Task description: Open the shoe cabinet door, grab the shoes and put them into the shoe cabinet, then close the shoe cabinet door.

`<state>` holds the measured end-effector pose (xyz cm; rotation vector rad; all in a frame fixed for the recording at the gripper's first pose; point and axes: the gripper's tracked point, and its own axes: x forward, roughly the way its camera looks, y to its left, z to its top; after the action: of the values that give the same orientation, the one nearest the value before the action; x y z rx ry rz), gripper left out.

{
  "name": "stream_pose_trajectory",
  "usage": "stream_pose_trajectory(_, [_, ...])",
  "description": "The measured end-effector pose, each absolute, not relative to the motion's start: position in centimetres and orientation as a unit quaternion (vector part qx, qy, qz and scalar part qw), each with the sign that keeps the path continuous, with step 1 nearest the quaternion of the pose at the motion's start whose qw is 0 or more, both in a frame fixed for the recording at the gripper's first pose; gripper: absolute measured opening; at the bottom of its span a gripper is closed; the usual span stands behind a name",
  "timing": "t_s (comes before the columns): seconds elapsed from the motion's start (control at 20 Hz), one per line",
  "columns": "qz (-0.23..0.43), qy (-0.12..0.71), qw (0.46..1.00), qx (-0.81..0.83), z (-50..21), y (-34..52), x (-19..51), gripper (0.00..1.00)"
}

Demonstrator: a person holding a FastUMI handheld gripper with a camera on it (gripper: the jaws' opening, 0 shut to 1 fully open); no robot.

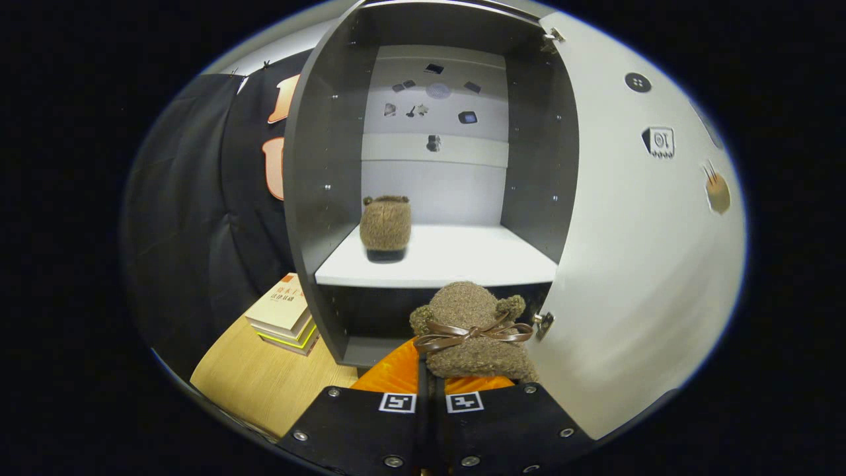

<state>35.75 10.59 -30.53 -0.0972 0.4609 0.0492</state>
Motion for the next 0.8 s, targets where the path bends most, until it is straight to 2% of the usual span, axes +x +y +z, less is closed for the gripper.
stream_pose_trajectory(0.35, [0.033,0.211,0.975,-0.057,-26.8,10.4,42.0,0.02])
stream_pose_trajectory(0.8, [0.058,0.236,0.969,-0.048,-27.9,10.3,52.7,0.02])
